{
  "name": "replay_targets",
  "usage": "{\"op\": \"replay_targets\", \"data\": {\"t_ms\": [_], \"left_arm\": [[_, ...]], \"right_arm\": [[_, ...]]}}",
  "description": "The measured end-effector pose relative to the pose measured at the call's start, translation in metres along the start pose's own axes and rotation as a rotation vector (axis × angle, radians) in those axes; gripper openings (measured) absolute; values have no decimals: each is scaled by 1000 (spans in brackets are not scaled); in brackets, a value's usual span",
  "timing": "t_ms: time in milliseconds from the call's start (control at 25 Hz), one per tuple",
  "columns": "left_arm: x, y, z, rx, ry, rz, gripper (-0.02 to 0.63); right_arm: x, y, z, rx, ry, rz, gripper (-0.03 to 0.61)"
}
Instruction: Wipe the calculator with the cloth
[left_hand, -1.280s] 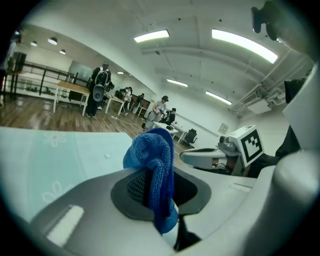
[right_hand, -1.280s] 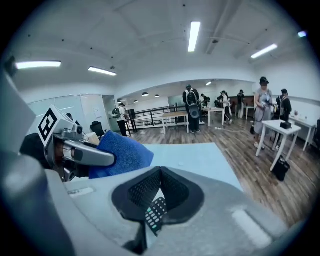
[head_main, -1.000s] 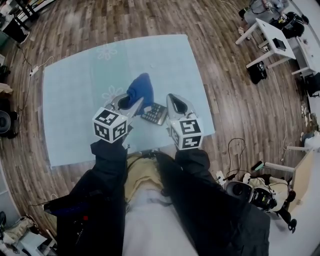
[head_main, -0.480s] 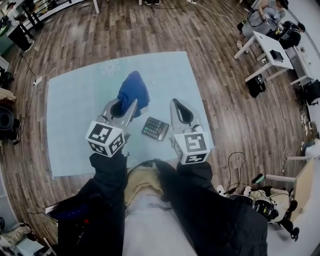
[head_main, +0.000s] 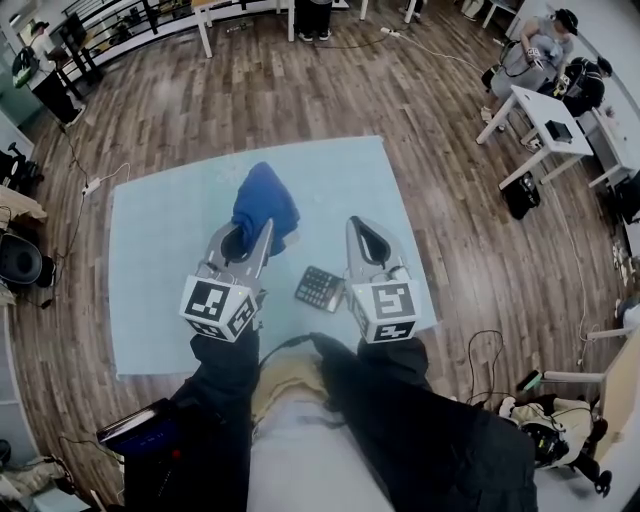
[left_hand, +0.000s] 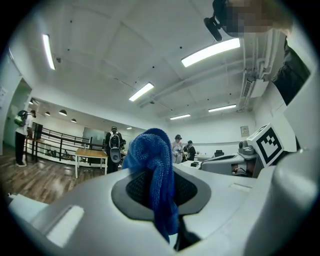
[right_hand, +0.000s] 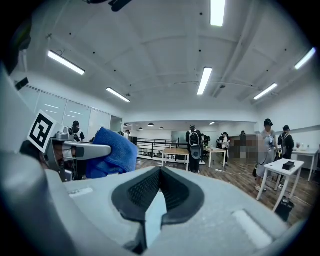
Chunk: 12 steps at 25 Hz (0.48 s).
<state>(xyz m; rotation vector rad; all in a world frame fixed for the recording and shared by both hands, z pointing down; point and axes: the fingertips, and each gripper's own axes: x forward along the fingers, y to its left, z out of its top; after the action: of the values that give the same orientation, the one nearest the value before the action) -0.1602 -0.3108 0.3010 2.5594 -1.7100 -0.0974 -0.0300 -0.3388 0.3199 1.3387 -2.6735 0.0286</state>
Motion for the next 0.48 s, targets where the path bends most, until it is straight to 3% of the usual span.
{"op": "replay_targets", "data": {"t_ms": [480], "left_arm": [[2, 4, 20, 2, -49, 22, 60]], "right_arm": [[7, 0, 12, -11, -32, 18, 2]]}}
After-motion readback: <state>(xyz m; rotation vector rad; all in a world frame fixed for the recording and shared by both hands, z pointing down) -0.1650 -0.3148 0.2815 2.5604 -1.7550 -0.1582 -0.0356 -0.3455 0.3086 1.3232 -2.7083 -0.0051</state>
